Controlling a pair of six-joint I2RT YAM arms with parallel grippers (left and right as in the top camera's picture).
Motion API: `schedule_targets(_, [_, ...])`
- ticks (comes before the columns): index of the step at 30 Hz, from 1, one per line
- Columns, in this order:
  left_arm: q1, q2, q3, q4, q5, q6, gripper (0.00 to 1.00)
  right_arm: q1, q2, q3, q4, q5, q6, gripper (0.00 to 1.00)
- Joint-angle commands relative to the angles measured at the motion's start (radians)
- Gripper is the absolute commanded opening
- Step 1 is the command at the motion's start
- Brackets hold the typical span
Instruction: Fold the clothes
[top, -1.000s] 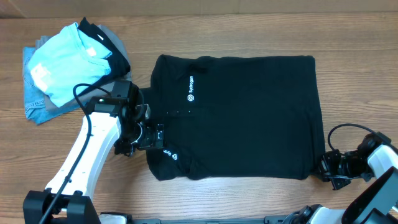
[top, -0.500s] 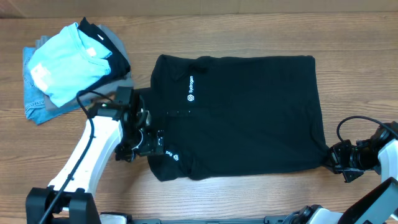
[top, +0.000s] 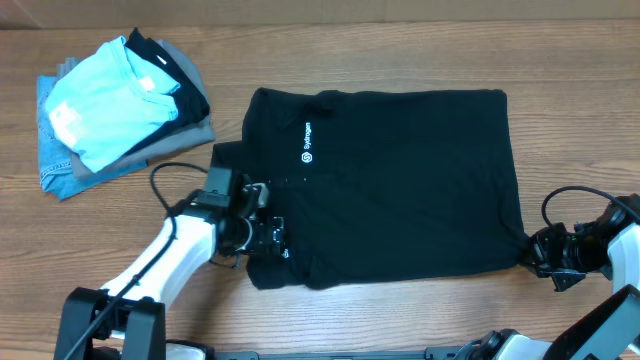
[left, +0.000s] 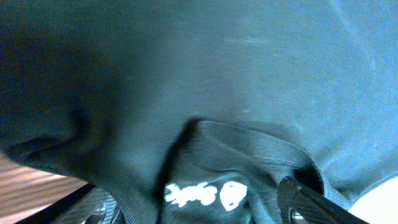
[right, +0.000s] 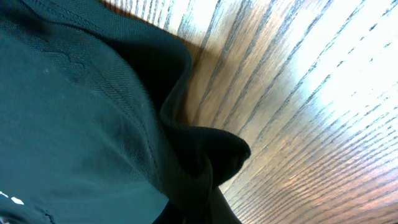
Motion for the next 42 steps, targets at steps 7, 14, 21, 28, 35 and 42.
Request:
schedule_targets(7, [-0.1,0.009,-0.017,-0.045,-0.148,0.029,0.84,-0.002,-0.017,0.024,0.008,0.002,-0.008,0.04])
schedule_targets(14, [-0.087,0.002,0.003,-0.204,-0.192,-0.024,0.87,-0.002,-0.017,0.024,0.008,0.002,-0.008,0.04])
schedule_targets(21, [-0.053,-0.006,0.18,-0.353,-0.163,0.024,0.92,-0.002,-0.017,0.024,0.009,0.002,-0.008,0.04])
schedule_targets(28, [-0.077,0.006,0.225,-0.27,-0.116,0.141,0.93,-0.002,-0.017,0.024,0.008,0.002,-0.008,0.04])
schedule_targets(35, [-0.078,0.081,0.15,-0.169,-0.148,0.143,0.75,-0.002,-0.017,0.024,0.009,0.002,-0.008,0.04])
schedule_targets(42, [-0.073,0.185,0.126,-0.142,-0.266,0.092,0.54,-0.002,-0.017,0.024,0.008,0.002,-0.009,0.04])
